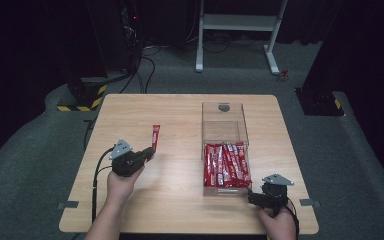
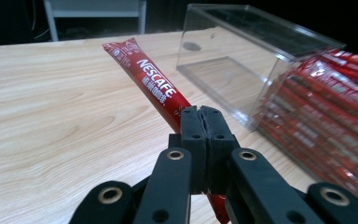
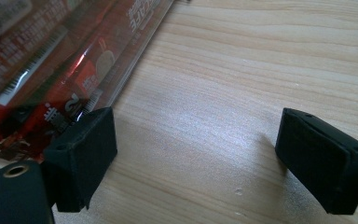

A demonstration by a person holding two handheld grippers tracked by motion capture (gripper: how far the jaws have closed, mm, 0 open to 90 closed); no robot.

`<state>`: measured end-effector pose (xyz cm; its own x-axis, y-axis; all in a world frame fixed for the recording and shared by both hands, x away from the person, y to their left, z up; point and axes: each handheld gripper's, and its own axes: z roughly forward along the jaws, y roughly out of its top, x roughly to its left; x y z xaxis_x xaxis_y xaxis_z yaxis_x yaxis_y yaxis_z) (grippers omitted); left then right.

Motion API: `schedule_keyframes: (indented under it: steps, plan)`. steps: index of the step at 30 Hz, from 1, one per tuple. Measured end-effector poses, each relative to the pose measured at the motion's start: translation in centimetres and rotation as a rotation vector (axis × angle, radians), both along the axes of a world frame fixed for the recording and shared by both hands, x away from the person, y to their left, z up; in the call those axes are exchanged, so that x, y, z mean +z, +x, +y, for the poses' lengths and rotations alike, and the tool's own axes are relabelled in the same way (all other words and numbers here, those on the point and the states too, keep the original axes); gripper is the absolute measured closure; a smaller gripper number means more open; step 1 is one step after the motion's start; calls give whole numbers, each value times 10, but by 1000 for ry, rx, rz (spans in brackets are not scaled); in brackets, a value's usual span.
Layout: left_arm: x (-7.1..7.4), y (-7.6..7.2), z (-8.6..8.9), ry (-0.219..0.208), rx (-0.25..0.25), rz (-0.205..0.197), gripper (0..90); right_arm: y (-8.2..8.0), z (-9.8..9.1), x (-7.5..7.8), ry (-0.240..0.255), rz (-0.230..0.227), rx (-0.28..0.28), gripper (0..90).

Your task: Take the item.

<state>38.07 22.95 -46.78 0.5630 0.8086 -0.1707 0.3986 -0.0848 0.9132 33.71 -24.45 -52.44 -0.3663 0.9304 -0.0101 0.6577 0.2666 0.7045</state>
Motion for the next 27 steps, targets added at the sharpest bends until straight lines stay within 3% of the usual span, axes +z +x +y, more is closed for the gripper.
schedule_keyframes:
  steps: [7,14,27]
  plan:
    - [-8,6,0,31,9,24,891,0,0,0,0,0,-1,123]
    - [-17,11,2,26,24,61,890,0,0,0,0,0,0,123]
    - [-37,24,-4,82,37,139,890,0,0,0,1,1,-1,123]
